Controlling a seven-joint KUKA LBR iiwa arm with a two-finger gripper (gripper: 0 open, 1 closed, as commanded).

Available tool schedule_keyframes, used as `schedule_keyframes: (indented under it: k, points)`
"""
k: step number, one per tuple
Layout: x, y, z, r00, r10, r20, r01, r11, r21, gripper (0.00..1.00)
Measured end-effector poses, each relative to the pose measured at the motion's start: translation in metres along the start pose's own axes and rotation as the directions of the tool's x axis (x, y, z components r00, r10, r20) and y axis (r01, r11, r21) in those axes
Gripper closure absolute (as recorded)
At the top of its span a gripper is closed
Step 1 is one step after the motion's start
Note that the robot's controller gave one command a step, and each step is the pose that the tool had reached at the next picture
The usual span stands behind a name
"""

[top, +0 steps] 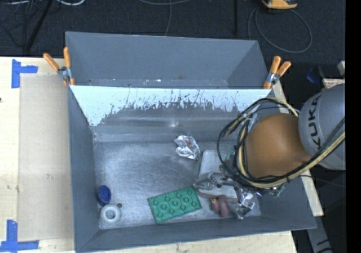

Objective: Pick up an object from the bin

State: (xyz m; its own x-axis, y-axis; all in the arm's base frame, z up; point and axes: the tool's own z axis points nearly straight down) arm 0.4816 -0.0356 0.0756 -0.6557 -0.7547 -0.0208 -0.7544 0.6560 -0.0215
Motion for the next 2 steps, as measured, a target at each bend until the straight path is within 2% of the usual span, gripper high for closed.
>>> schedule_keyframes:
  k: [1,2]
  points:
    - [0.002,0.004,0.002,1.000,-0.004,-0.009,0.004,1.000,-0.012,1.00]
    - [-0.002,-0.013,-0.151,0.999,-0.034,-0.015,0.033,0.999,-0.016,1.00]
